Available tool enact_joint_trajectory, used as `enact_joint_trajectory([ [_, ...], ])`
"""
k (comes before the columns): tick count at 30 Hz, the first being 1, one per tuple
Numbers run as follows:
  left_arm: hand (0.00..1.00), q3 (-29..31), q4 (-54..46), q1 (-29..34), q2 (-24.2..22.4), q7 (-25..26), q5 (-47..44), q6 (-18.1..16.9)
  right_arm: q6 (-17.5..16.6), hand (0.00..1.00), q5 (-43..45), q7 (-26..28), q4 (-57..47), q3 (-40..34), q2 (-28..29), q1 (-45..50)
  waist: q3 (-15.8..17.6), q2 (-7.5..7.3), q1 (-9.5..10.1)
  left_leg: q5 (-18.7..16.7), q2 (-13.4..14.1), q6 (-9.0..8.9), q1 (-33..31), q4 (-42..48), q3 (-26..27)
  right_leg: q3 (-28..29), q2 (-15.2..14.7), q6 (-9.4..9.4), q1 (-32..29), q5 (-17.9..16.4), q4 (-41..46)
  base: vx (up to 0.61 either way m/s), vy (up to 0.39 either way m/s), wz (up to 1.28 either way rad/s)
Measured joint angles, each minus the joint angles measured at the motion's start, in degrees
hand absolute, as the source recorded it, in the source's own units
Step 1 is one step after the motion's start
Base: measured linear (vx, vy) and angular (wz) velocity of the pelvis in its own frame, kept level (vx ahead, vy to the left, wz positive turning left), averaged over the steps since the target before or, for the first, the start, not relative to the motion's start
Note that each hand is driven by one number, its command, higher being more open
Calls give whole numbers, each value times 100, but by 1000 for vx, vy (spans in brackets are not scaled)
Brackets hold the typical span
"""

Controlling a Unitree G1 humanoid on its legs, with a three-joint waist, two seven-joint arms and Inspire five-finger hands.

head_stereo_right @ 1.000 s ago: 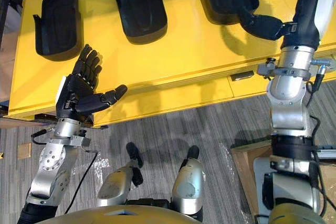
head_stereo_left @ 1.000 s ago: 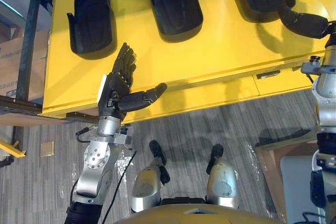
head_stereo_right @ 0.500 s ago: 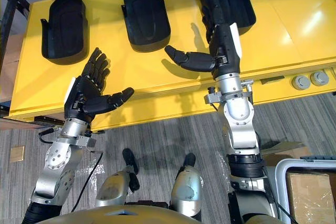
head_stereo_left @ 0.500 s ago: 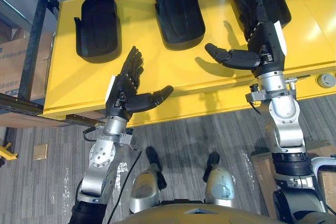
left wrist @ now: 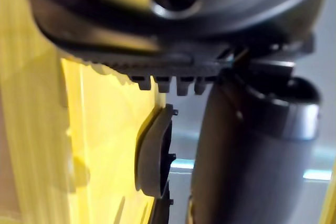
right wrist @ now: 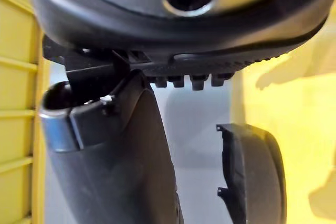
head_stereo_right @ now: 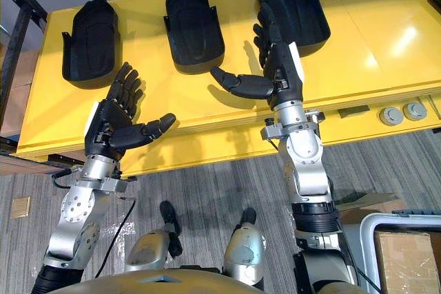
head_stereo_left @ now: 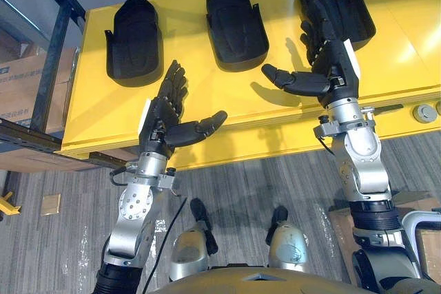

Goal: Walk over and take three plastic housings, then place them on the shelf

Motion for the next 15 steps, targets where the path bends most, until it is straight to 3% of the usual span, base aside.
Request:
enact_joint_trajectory([
  [15,100,-26,1,11,-48,105,2,0,129,100,-77,-502,393,-36,2,-19,-6,4,-4,1,-6,0,-1,0,-16,-9,-2,0,5,0,-2,0,0,0],
])
